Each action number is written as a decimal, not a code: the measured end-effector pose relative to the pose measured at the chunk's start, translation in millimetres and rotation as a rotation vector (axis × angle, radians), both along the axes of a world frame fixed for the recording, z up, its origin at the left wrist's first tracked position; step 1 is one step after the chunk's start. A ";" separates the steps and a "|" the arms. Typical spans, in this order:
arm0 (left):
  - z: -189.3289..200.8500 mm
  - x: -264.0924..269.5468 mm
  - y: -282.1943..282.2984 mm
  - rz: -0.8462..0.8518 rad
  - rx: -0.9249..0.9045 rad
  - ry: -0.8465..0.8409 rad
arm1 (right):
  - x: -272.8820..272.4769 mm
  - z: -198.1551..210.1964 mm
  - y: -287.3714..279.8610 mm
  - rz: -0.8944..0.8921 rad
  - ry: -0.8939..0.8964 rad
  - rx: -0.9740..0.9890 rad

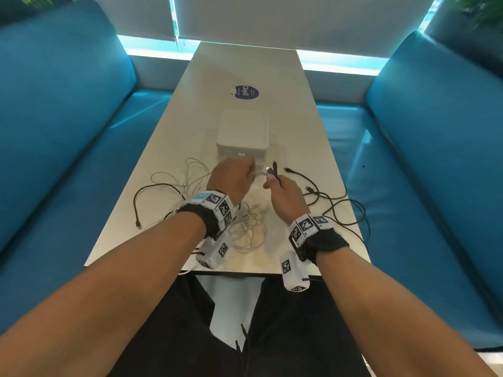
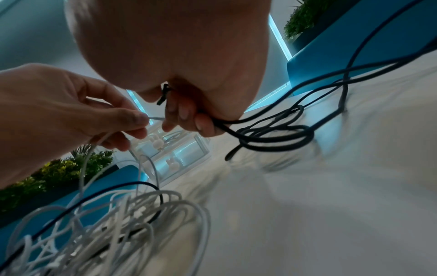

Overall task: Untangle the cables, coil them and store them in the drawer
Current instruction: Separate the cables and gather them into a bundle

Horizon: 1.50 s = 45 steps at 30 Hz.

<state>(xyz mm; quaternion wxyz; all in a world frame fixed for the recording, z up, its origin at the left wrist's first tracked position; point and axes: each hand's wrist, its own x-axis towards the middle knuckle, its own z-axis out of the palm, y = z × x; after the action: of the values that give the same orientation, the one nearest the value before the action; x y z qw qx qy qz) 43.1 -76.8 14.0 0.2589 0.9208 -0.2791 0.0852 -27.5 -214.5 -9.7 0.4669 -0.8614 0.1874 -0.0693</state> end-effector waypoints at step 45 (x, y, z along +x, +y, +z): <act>-30.9 -1.8 34.8 -0.251 0.399 0.197 | -13.5 0.8 -11.0 0.506 0.117 -0.799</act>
<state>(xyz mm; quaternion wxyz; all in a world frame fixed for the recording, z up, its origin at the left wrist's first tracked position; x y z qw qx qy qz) 41.3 -42.0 -16.9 0.1064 0.9157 -0.3757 -0.0947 -41.0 -225.5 -8.9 0.0900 -0.9946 -0.0436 0.0284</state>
